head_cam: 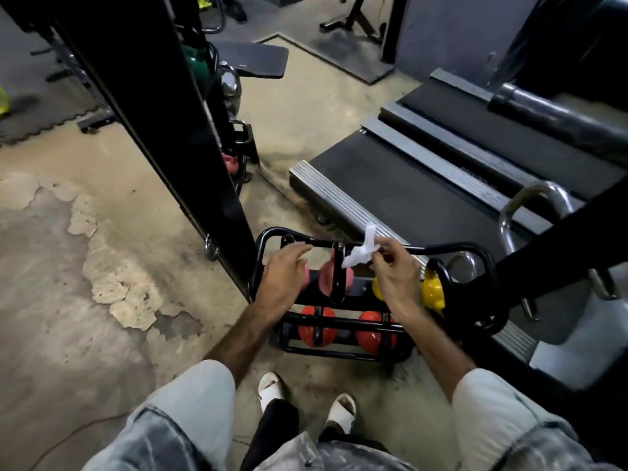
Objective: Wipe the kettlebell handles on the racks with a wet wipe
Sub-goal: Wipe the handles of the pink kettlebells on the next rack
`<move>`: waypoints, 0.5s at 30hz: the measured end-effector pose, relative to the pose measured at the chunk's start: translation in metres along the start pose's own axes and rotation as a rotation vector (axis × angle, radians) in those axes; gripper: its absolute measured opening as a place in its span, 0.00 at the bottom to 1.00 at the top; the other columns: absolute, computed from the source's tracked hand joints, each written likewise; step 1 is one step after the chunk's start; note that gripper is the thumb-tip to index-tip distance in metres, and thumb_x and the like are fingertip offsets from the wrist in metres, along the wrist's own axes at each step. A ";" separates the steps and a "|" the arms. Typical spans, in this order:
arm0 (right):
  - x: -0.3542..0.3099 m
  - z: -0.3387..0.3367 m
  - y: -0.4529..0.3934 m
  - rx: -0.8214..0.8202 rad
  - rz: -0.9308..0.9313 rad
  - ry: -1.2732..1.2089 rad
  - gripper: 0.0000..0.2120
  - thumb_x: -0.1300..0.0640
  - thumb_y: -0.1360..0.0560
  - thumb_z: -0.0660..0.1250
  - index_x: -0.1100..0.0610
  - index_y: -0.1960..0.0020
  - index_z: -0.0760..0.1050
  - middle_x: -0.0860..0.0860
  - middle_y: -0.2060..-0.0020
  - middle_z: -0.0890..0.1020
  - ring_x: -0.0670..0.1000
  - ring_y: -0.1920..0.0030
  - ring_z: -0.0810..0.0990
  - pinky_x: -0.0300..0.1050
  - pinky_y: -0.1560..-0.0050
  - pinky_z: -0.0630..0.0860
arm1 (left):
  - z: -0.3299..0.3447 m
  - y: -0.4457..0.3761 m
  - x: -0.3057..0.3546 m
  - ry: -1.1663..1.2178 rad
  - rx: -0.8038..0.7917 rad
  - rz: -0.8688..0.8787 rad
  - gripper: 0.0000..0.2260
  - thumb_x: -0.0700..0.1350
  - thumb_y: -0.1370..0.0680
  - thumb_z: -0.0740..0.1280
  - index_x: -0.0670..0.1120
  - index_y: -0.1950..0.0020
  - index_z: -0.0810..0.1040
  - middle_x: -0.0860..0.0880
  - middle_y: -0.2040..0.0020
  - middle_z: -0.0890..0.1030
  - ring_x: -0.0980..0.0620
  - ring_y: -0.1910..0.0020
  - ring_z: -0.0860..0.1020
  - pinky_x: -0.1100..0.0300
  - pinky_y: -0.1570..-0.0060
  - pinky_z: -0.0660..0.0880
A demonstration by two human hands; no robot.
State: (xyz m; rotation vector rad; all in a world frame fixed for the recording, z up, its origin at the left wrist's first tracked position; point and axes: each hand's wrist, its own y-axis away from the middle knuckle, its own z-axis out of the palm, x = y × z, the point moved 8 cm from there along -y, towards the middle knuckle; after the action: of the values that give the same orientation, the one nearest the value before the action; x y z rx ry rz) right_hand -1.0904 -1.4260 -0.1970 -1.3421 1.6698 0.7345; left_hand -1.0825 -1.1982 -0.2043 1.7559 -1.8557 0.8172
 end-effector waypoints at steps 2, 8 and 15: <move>0.007 0.005 0.016 -0.039 -0.073 0.128 0.12 0.64 0.27 0.69 0.54 0.46 0.82 0.49 0.52 0.83 0.46 0.52 0.81 0.31 0.51 0.76 | 0.021 -0.010 0.021 -0.011 -0.113 0.107 0.17 0.31 0.26 0.64 0.43 0.39 0.79 0.45 0.37 0.78 0.50 0.36 0.74 0.69 0.33 0.62; 0.028 0.049 0.057 -0.175 -0.125 0.118 0.10 0.60 0.24 0.68 0.57 0.43 0.81 0.49 0.47 0.83 0.42 0.47 0.78 0.31 0.45 0.74 | 0.075 -0.043 0.044 -0.149 -0.488 0.181 0.18 0.32 0.26 0.65 0.40 0.37 0.77 0.44 0.31 0.72 0.49 0.31 0.70 0.64 0.34 0.64; 0.059 0.063 0.083 -0.005 0.163 -0.112 0.06 0.56 0.28 0.74 0.54 0.51 0.82 0.44 0.55 0.83 0.38 0.53 0.81 0.39 0.52 0.79 | 0.094 -0.070 0.033 -0.216 -0.630 0.234 0.08 0.36 0.31 0.72 0.45 0.55 0.84 0.51 0.59 0.84 0.60 0.63 0.79 0.68 0.61 0.74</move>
State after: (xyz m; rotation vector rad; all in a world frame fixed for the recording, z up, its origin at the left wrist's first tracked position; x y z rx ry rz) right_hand -1.1581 -1.3792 -0.2834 -1.1557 1.7023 0.8922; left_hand -1.0088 -1.2879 -0.2422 1.2759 -2.1735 0.0775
